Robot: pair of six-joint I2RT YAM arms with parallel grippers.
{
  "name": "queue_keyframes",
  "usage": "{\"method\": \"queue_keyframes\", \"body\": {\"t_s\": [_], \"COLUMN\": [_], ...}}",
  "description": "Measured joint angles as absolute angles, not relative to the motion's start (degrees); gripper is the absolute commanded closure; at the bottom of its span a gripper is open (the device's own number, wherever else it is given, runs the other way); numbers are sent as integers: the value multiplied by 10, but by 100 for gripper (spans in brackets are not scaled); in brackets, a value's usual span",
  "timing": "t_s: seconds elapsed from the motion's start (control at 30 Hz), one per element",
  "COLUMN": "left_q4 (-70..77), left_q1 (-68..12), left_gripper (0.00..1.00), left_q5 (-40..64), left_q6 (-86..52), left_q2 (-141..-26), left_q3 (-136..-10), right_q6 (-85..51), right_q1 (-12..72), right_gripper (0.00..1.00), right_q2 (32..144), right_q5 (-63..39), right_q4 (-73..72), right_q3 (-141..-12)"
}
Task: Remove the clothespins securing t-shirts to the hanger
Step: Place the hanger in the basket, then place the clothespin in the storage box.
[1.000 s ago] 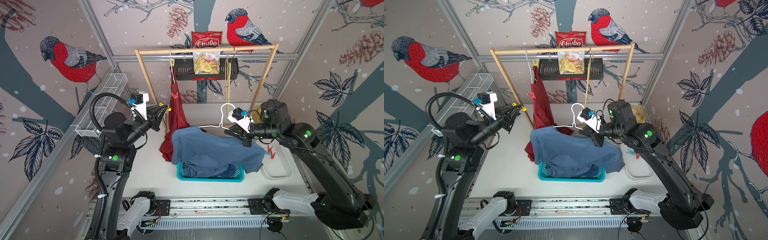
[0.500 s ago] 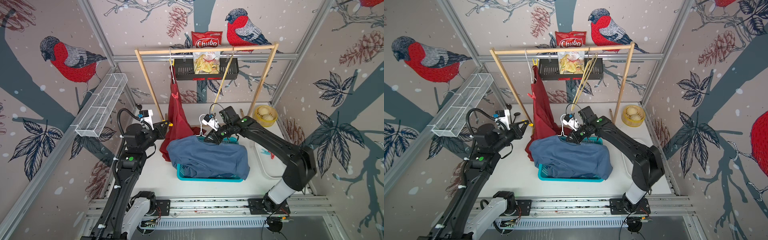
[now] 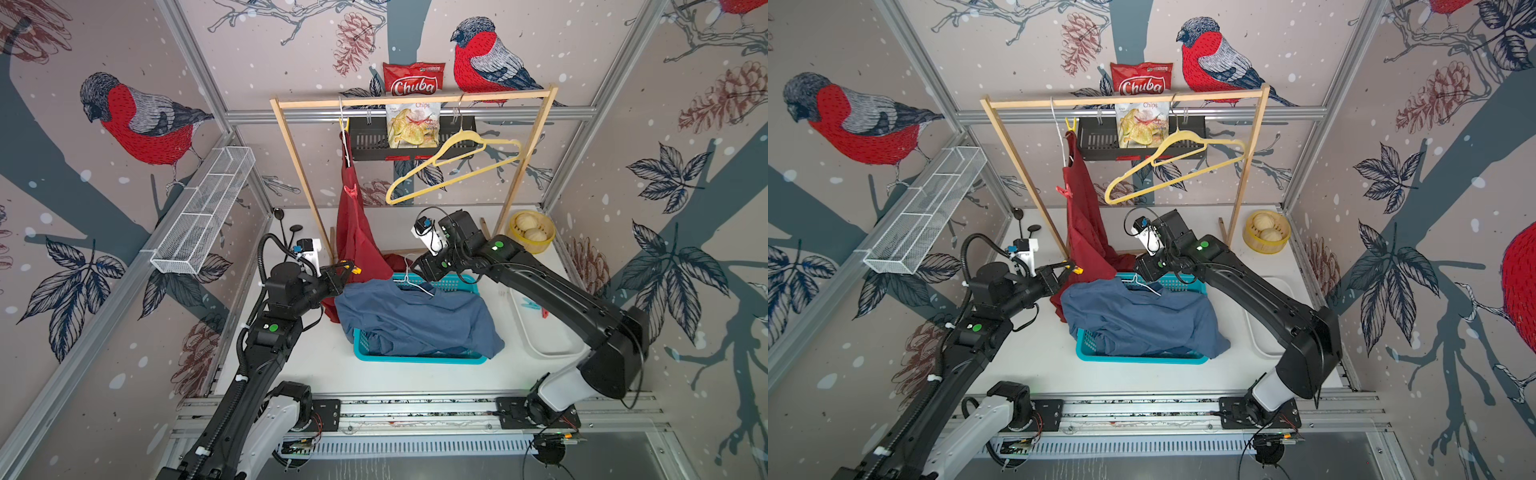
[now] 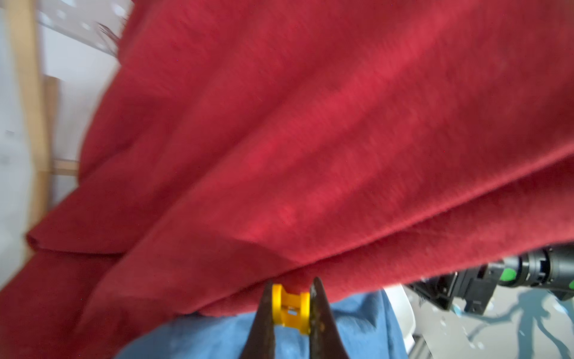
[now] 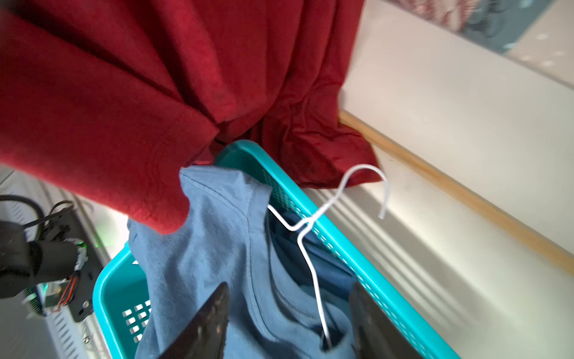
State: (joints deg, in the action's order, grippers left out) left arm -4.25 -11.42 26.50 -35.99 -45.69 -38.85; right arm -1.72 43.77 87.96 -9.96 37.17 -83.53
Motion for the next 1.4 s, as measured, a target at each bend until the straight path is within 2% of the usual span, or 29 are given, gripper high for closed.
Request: {"method": "queue_keyframes", "body": {"t_s": [0.17,0.27,0.37,0.5,0.83,1.03,1.17,1.27,1.4], "left_q4": [-70,-82,-84,-81,-80,-75,-62,-58,-54], "left_q1": [-177,-222,-272,-328,-371,-380,-381,-381,-381], "left_gripper": [100,100,100,100,100,100,100,100,94], "left_q5": [239,223,202,168,161,170,169,171,182], "left_q6": [-376,-390,-405,-429,-446,-445,-445,-445,-445], "left_q2": [-473,-483,-488,-505,-540,-556,-562,-568,-580], "left_q3": [-420,-441,-447,-451,-495,-500,-500,-502,-505], "right_q6": [-37,-47,-49,-48,-46,-46,-46,-46,-41], "right_q1": [488,539,592,626,606,583,578,578,578], "right_gripper": [44,37,36,35,37,47,68,79,93], "right_q2": [778,717,687,697,759,773,773,771,763], "right_q5": [-11,18,36,37,49,32,10,-8,-20], "right_q4": [331,282,230,184,157,150,141,134,127], "right_q3": [-745,-682,-649,-652,-665,-667,-665,-659,-647]}}
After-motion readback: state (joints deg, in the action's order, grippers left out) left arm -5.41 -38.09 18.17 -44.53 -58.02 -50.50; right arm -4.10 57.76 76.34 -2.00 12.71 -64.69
